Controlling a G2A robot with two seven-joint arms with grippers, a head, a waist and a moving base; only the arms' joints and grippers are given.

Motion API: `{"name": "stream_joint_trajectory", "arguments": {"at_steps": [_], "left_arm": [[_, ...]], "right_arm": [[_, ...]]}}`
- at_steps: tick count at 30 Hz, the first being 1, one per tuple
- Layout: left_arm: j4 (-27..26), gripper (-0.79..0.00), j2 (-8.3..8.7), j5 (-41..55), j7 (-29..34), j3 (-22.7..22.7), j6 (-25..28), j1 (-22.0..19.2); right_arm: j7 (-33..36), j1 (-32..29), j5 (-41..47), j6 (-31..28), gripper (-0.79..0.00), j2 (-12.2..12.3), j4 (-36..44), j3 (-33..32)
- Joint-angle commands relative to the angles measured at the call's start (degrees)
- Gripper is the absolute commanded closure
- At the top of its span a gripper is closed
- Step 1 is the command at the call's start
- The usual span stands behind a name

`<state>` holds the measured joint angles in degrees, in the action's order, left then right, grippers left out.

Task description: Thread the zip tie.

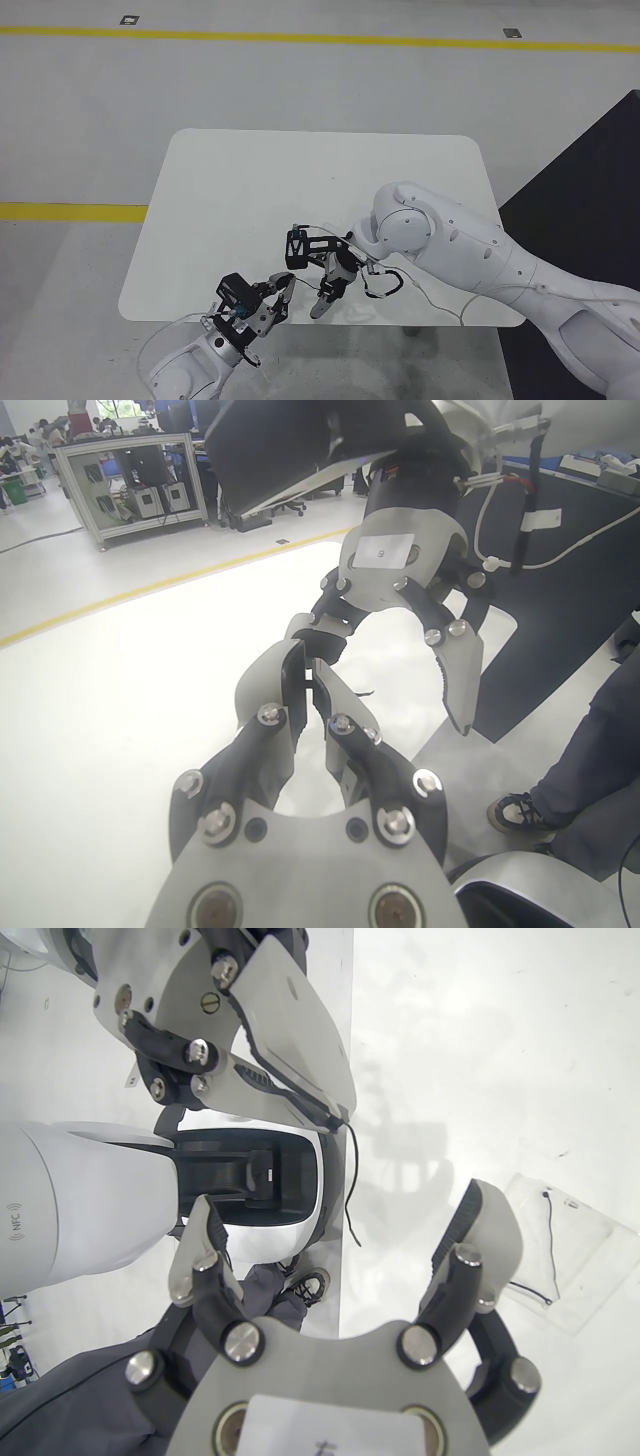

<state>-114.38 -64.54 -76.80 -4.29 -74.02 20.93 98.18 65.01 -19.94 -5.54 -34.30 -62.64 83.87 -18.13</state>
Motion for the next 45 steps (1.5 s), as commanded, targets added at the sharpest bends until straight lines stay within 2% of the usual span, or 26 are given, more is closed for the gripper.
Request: {"name": "stream_joint_trajectory", "arguments": {"at_steps": [1,3,5,10,13,14,16,21,28,32,34,38,45], "left_arm": [[0.0,0.000,0.00,-0.1,0.0,0.0,0.0,0.0],[0.0,0.000,0.00,-0.1,0.0,0.0,0.0,0.0],[0.0,0.000,0.00,-0.1,0.0,0.0,0.0,0.0],[0.0,0.000,-0.05,0.6,-0.3,-0.1,-0.7,0.0],[0.0,0.000,-0.05,0.9,-0.3,-0.1,-0.5,0.1],[0.0,0.000,-0.05,1.1,-0.2,-0.2,-0.4,0.1],[-0.1,0.000,-0.04,1.6,-0.2,-0.2,-0.2,0.1],[-0.1,0.000,-0.01,1.9,0.2,-0.3,0.1,0.0],[-0.2,0.000,0.01,2.0,0.3,-0.1,0.8,0.0],[-0.4,0.000,0.08,2.2,0.4,-0.1,1.8,0.0],[-0.5,0.000,0.08,2.3,0.2,-0.1,1.8,0.1],[-0.6,0.000,0.12,2.1,0.1,0.0,2.2,0.1],[-1.0,0.000,0.19,1.7,-0.7,0.1,2.8,0.4]], "right_arm": [[0.0,0.0,0.0,0.0,-0.785,0.0,0.0,0.0],[-0.4,-0.3,0.2,-0.2,-0.785,0.0,0.3,0.0],[-2.4,-1.0,-0.6,-2.8,-0.785,0.1,1.7,-0.6],[-3.8,-2.7,-0.3,-6.9,-0.782,1.5,2.3,-3.6],[-2.8,-3.7,0.2,-7.8,-0.723,2.7,2.5,-5.2],[-2.7,-4.0,0.0,-7.6,-0.631,3.0,2.8,-5.5],[-2.8,-4.5,-0.1,-7.8,-0.388,3.5,3.6,-6.0],[-5.1,-4.8,-1.5,-10.1,-0.289,4.0,3.9,-5.2],[-6.6,-4.5,-2.5,-10.6,-0.283,4.1,1.5,-6.0],[-7.3,-5.1,-2.5,-11.5,-0.240,4.1,0.9,-6.6],[-7.2,-5.2,-2.4,-11.9,-0.246,4.0,0.7,-6.6],[-7.3,-5.4,-2.1,-12.2,-0.219,3.4,0.3,-6.0],[-7.0,-4.8,-1.8,-11.2,-0.219,1.9,-1.2,-4.9]]}}
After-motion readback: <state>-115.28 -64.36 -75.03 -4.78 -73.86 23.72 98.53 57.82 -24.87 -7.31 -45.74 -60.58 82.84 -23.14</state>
